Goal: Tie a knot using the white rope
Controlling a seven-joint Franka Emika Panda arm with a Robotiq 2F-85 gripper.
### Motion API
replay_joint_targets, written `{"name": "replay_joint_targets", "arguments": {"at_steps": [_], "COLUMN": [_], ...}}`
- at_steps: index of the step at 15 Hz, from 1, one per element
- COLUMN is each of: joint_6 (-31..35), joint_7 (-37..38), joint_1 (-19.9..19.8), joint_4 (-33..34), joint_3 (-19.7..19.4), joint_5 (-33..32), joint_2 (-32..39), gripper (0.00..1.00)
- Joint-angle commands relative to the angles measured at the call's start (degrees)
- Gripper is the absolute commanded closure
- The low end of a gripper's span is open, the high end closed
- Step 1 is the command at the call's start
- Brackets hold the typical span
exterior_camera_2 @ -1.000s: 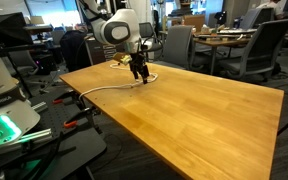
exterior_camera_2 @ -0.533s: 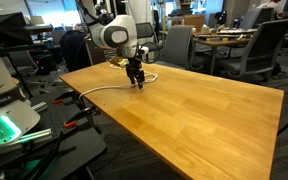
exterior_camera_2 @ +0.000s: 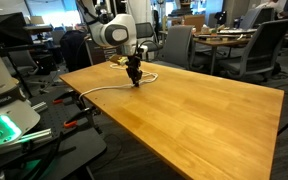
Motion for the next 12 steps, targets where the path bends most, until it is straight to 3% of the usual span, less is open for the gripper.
{"name": "replay_joint_targets", "arguments": {"at_steps": [1, 4, 9, 12], "joint_6": [-2.99, -1.83, 5.29, 6.37], "joint_7": [0.93, -0.75, -8.28, -13.39], "joint_1": [-1.52, -4.25, -13.95, -18.45], "joint_4": [2.41, 2.54, -3.72, -3.92], "joint_3": [1.19, 3.69, 13.13, 16.35], "joint_5": [0.45, 2.94, 14.73, 24.08], "joint_2": [0.47, -1.27, -15.10, -22.49], "gripper": [1.00, 0.96, 0.94, 0.92]}}
